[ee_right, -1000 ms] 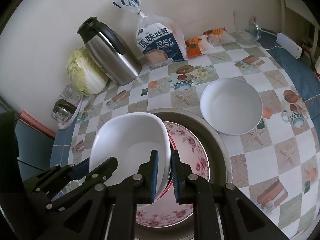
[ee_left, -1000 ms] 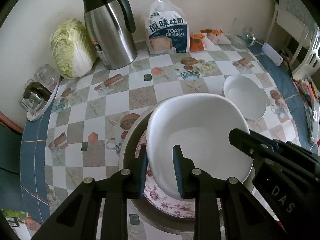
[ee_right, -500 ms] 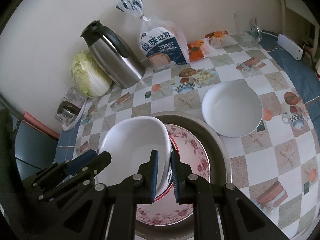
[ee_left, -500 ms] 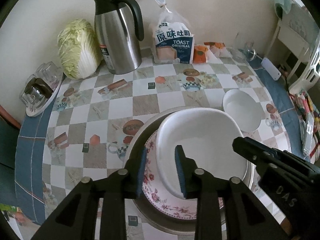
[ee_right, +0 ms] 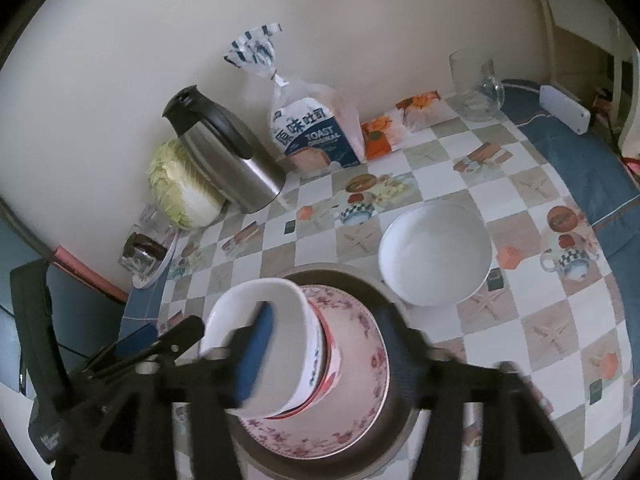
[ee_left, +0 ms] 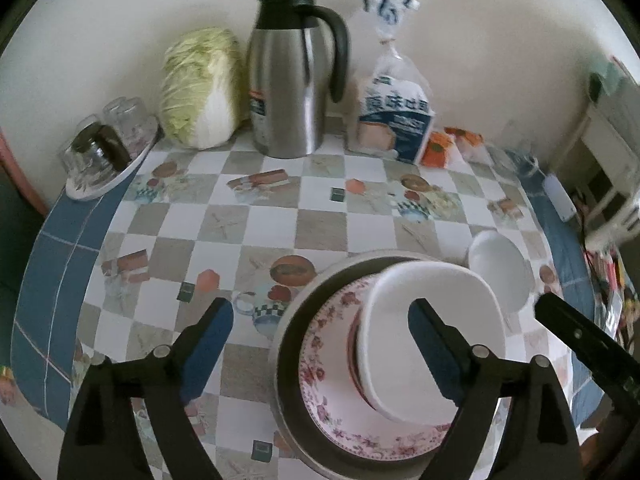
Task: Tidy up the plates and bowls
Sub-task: 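Open the right gripper and release the white bowl, then move the right gripper to the rim of the wide white bowl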
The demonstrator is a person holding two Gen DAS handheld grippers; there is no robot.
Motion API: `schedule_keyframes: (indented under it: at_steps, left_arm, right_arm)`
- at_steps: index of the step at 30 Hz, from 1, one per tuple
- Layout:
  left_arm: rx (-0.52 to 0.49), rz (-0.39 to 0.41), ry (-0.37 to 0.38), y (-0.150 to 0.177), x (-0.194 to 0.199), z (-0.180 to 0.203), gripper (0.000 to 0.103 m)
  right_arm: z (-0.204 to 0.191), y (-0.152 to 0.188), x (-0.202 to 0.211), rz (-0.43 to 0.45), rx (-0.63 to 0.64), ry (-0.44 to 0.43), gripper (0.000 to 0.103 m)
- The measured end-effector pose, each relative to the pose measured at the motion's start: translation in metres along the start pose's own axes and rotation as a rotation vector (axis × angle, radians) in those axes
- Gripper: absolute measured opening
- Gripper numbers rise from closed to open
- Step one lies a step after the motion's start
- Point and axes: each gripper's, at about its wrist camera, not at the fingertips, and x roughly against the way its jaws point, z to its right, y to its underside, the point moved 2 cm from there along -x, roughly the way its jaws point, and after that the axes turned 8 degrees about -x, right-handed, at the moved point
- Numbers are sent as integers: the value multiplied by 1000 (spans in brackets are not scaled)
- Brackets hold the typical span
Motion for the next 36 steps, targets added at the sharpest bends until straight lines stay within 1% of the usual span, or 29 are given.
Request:
schedule_keyframes:
  at_steps: [2, 4, 6, 8, 9, 10, 16, 19, 21, 24, 26, 28, 30, 31, 34, 35, 36]
  left_arm:
    - [25, 15, -5, 0, 1, -4, 91]
    - [41, 28, -11, 0, 3, -6, 95]
    - [50, 51, -22, -1, 5, -7, 96]
    - [57, 69, -26, -2, 7, -8, 96]
    - [60, 73, -26, -3, 8, -8, 96]
    - [64, 80, -25, -3, 8, -8, 96]
    - [71, 92, -16, -5, 9, -4, 96]
    - [67, 98, -20, -8, 9, 0, 96]
    - [67, 90, -8, -11, 9, 3, 96]
    - [60, 73, 12, -18, 9, 11, 96]
    - [16, 66, -4, -26, 11, 20, 96]
    - [-10, 52, 15, -34, 13, 27, 96]
    - [-17, 27, 54, -42, 13, 33, 96]
    - [-25, 15, 61, -47, 13, 36, 96]
    - [-96, -15, 34, -63, 11, 50, 96]
    - [-112, -17, 32, -69, 11, 55, 96]
    - [-116, -19, 48, -74, 11, 59, 96]
  right_arm:
    - [-1, -2, 1, 10, 21, 4, 68]
    - [0, -3, 1, 18, 28, 6, 82]
    - [0, -3, 2, 30, 44, 19, 87]
    - [1, -4, 4, 48, 60, 29, 89]
    - [1, -5, 5, 60, 63, 29, 97]
    - [2, -7, 6, 76, 67, 27, 103]
    - [7, -16, 18, 151, 73, -2, 103]
    - [11, -20, 22, 164, 71, 6, 103]
    - [15, -23, 24, 169, 67, 12, 103]
    - [22, -28, 26, 180, 82, 56, 103]
    - [28, -31, 24, 170, 93, 108, 103]
    - [39, -35, 21, 157, 85, 140, 103]
    - [50, -39, 17, 145, 57, 144, 103]
    - [58, -41, 15, 135, 32, 146, 103]
    - [76, -48, 12, 115, -25, 158, 103]
    - [83, -50, 12, 112, -40, 164, 103]
    - [87, -51, 11, 110, -50, 170, 103]
